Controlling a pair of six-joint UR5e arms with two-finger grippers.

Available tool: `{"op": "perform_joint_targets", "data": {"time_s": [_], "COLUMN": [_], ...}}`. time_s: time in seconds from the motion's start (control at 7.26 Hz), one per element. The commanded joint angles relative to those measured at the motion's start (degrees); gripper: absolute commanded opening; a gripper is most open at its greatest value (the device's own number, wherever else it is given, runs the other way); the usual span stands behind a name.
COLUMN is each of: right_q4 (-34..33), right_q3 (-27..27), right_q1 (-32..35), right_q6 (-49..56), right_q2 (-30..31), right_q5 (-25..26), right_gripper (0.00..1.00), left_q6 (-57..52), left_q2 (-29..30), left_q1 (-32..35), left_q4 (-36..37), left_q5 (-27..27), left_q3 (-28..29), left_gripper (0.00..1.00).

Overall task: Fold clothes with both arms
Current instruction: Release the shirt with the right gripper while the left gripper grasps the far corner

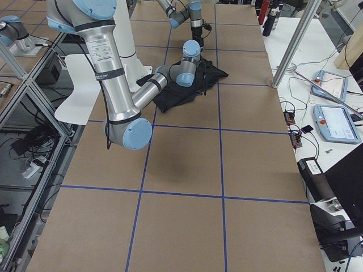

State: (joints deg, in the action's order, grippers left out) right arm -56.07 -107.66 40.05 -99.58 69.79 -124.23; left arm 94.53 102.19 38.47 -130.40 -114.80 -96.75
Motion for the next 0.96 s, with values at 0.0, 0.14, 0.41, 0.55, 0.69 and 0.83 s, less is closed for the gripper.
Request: {"op": "perform_joint_targets", "data": {"time_s": [0.0,0.14,0.41,0.55,0.69,0.83], "right_q4": [0.0,0.0,0.0,0.0,0.0,0.0], "right_q3": [0.0,0.0,-0.1,-0.1,-0.1,-0.1], "right_q1": [0.8,1.3,1.4,1.5,1.5,1.4], "right_q6": [0.0,0.0,0.0,0.0,0.0,0.0], "right_q2": [0.0,0.0,-0.1,-0.1,0.0,0.1], "right_q5": [0.0,0.0,0.0,0.0,0.0,-0.1], "right_gripper": [1.00,1.00,1.00,1.00,1.00,1.00], "left_q6": [0.0,0.0,0.0,-0.1,-0.4,-0.6], "left_q2": [-0.2,-0.1,-0.1,-0.3,-0.3,-0.3], "left_q1": [-2.2,-2.8,-3.0,-3.0,-3.1,-3.1], "left_q4": [0.3,0.3,0.3,0.3,0.3,0.3], "left_q5": [1.3,1.6,1.6,1.7,1.7,1.7], "left_q3": [0.2,0.4,0.4,0.4,0.4,0.4], "left_gripper": [1.00,0.99,0.83,0.65,0.42,0.19]}}
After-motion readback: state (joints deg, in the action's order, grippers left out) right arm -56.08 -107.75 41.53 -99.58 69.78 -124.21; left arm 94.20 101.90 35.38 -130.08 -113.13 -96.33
